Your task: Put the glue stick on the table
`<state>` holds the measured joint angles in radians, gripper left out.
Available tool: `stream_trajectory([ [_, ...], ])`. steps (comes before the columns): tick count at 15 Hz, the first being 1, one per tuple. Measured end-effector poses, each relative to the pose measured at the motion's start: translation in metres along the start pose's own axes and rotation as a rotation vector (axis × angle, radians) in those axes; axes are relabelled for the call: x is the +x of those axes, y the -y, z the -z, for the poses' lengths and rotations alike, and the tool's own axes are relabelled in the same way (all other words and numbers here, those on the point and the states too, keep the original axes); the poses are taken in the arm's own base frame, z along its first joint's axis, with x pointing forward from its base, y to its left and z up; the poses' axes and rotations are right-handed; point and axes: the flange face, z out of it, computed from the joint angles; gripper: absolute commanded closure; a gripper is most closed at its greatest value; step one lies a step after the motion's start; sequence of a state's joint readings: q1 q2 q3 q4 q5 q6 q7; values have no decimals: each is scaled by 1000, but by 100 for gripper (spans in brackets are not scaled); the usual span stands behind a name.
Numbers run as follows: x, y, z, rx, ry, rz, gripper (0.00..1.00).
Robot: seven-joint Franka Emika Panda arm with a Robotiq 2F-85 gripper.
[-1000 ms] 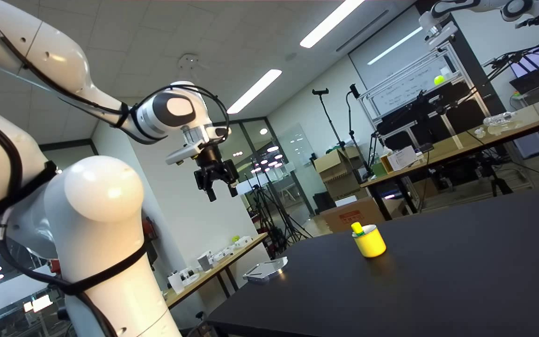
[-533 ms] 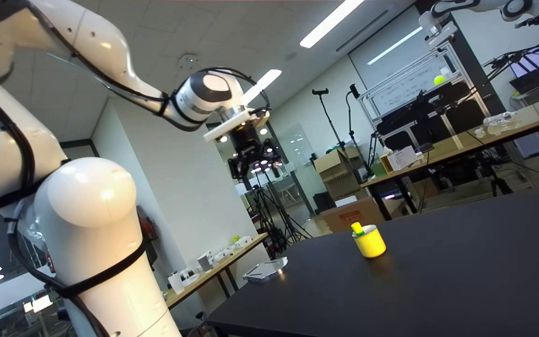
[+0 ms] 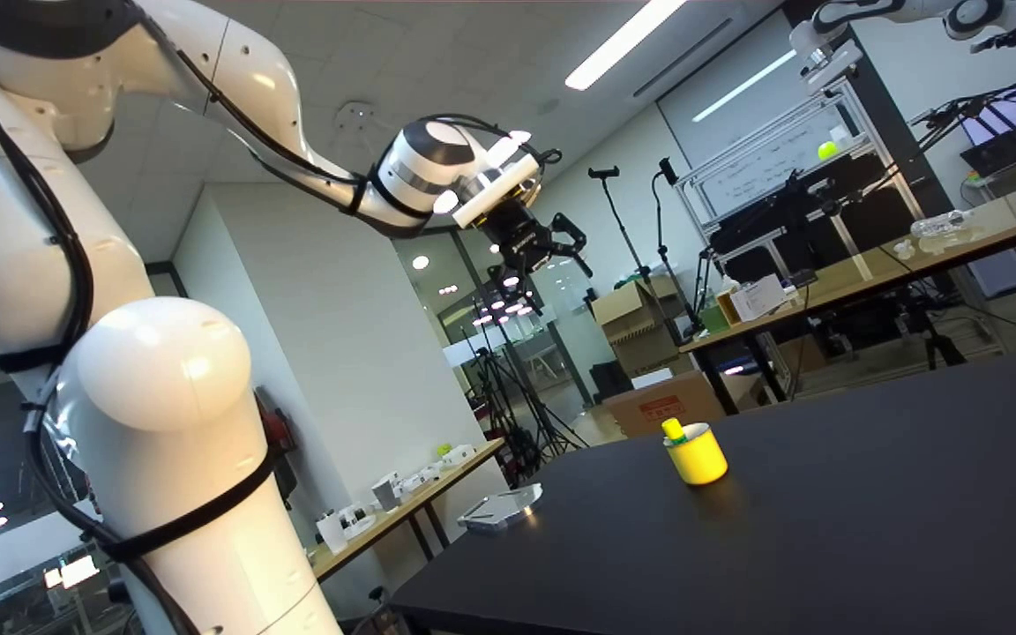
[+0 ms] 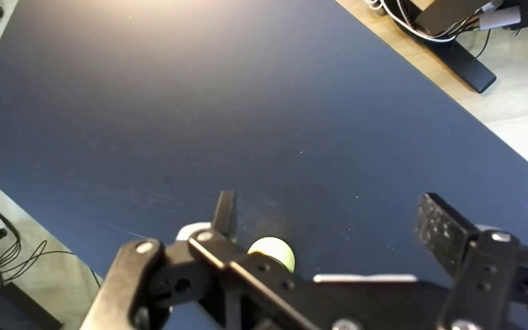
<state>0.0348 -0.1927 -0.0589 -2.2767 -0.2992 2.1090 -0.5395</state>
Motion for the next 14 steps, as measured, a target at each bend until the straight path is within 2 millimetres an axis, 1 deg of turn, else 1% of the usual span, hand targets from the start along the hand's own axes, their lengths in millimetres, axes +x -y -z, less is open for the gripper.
stream_trajectory([
  [10,2,-2,1,-13,-14,9,0],
  [12,6,-16,-5,-36,-56,-15,0],
  [14,12,-43,-21,-50,-93,-60,0],
])
